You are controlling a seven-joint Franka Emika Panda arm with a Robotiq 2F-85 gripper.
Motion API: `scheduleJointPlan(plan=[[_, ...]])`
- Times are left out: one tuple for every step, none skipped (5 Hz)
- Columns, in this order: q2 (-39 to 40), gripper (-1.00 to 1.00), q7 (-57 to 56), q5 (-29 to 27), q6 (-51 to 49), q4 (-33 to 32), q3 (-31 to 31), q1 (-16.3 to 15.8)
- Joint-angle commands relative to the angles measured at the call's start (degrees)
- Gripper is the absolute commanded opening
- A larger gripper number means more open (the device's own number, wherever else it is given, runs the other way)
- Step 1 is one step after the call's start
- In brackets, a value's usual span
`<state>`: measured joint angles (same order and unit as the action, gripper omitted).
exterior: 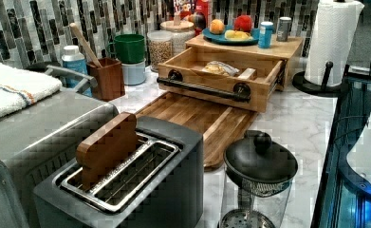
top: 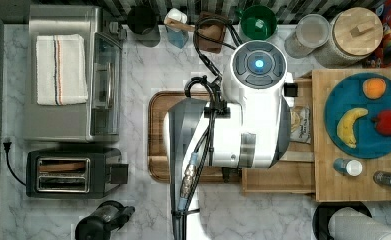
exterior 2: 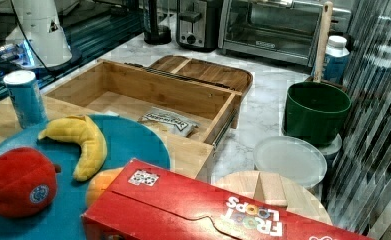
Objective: Close the drawer.
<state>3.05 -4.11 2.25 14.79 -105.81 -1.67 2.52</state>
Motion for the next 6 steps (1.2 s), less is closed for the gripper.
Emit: scheduleJointPlan(plan=[[0.0, -1.0, -0.7, 0.0, 0.1, 0.0, 0.0, 0.0], [0.0, -1.0, -0.7, 0.0, 0.1, 0.0, 0.0, 0.1], [0.0, -1.0, -0.7, 0.0, 0.1, 0.0, 0.0, 0.1], [0.1, 1.0, -6.7, -1.1, 0.8, -0.6, 1.6, -0.1], [0.0, 1.0, -11.6, -5.0, 1.2, -1.7, 3.0, -1.5], [-1.5, 1.0, -14.2, -5.8, 5.6, -5.8, 5.0, -3.7]])
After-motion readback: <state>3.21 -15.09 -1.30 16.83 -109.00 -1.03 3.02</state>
